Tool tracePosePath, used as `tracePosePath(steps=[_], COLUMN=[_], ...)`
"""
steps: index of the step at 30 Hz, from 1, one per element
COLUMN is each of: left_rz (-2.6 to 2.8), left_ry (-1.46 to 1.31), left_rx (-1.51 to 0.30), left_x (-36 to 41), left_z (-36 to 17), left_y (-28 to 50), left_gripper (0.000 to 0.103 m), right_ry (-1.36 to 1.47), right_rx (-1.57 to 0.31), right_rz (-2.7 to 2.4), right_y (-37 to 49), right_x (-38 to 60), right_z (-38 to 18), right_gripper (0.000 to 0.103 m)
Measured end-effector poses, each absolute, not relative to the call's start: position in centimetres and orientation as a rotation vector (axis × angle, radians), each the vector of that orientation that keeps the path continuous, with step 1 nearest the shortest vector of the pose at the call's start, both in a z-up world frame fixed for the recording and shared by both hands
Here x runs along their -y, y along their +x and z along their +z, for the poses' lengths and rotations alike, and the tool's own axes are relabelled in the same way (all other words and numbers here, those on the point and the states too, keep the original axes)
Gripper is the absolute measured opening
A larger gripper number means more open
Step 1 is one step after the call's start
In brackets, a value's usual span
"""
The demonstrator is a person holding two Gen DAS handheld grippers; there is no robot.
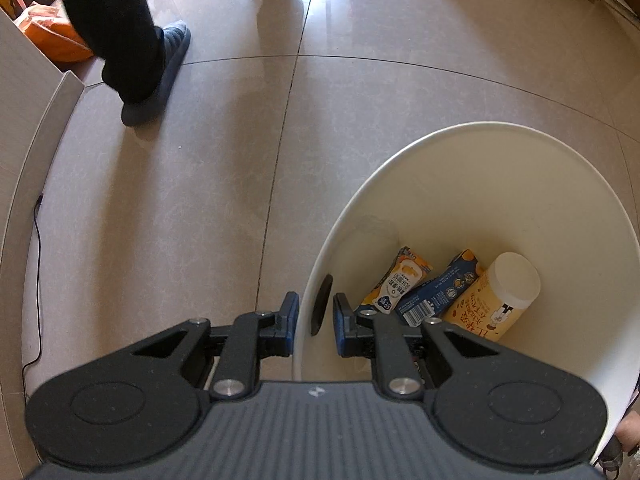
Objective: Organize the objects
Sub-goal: 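Lower the right tool onto the red-wrapped bread packet and close, then carry the bread packet over the bin and open the right tool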
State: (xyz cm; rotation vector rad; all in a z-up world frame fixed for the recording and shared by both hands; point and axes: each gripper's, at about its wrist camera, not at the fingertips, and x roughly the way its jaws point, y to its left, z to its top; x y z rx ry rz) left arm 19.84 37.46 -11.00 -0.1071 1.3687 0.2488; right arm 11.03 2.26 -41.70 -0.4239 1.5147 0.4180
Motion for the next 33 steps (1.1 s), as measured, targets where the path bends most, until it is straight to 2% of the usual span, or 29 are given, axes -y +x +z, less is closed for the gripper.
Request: tracePosePath(steps=[8, 10, 13, 19, 28, 33], left_rz=[0.247, 0.246, 0.245, 0.244, 0.246, 0.24], left_ry=[-0.11, -0.108, -0.111, -0.11, -0.095, -0.108], left_rx=[-1.367, -1.366, -1.366, -1.365, -1.354, -1.359], left_x=[-37.4, -37.4, -37.5, -37.5, -37.1, -37.3], left_z=[-10.9, -10.9, -10.9, -10.8, -11.0, -11.0], left_y=[19.8, 19.7, 19.7, 19.7, 19.6, 19.6], left_gripper=[0.016, 0.016, 0.016, 0.016, 0.016, 0.016], right_ry=[-0.401, -0.397, -0.345, -0.315, -0.319, -0.347], right_rx=[-1.52, -1.505, -1.521, -1.55, -1.566, -1.551], right_rz=[0.357, 0.35, 0.339, 0.309, 0.307, 0.332], right_y=[11.9, 11.9, 12.3, 12.6, 12.9, 13.1], right_x=[-1.2, -1.1, -0.8, -0.6, -2.0, -3.0], right_z=[-41.2, -41.0, -40.6, -40.2, -36.8, -32.3], right_gripper=[0.101, 0.096, 0.082, 0.065, 0.058, 0.057])
